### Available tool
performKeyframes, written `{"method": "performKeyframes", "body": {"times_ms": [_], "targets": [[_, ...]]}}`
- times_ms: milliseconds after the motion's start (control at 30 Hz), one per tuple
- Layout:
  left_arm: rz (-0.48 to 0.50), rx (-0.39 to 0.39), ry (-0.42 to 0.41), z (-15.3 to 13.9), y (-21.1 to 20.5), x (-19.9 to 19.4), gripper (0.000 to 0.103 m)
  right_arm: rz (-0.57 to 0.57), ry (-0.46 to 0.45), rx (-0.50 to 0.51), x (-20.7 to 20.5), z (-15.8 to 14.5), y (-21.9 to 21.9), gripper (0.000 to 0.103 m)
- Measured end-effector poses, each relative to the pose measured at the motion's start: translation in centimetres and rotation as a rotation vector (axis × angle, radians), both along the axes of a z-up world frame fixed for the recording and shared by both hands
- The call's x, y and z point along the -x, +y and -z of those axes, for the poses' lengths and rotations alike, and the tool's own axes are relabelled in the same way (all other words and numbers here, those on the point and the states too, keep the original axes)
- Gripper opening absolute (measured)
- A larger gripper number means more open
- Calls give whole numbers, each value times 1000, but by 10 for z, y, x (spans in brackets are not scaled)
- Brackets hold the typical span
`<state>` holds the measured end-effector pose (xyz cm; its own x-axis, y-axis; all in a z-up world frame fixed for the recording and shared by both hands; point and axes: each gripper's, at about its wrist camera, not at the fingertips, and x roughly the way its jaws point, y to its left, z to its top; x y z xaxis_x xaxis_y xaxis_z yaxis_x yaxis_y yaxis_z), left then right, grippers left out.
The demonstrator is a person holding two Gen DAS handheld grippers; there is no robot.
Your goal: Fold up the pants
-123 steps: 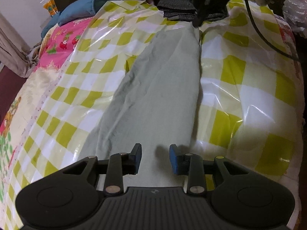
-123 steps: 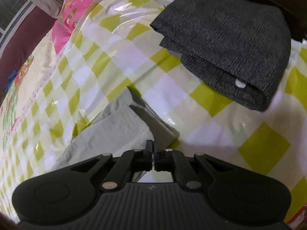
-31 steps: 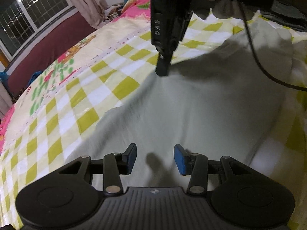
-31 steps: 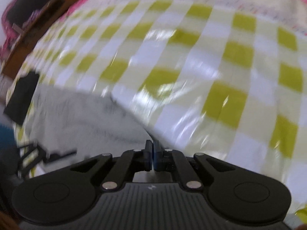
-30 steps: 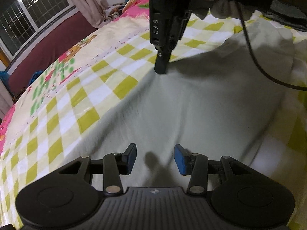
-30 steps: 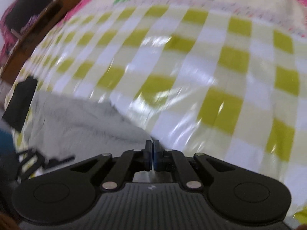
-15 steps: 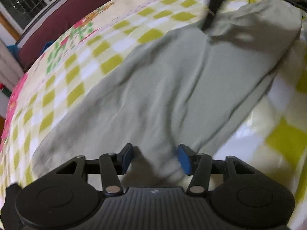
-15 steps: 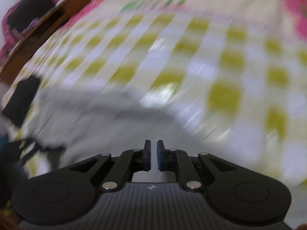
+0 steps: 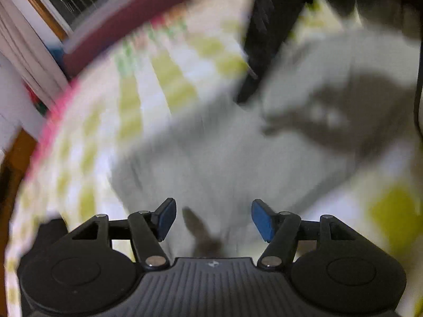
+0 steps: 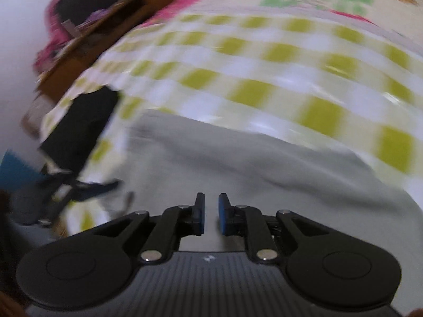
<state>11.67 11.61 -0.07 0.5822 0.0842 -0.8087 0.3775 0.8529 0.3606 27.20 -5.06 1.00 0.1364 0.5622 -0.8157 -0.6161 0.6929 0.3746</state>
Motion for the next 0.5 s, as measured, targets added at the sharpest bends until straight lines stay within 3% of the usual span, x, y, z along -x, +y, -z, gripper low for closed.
{"method": "performKeyframes", "body": {"times_ms": [133,267,333,433,500], "targets": [[-19,33,20,-5,20,27,77,-90,74,8,19,20,49,16],[-49,50,-10,-17,32,44,77,-140,79,10,34,31,76,16],[-67,55,-33,-20,38,46,77,-224,31,32,50,27,85,17],[-69,53,-65,-23,46,47,77,-354,-84,95,69,26,99,32],[-42,23,-89,-23,49,47,77,-398,-129,136,79,28,102,33]]}}
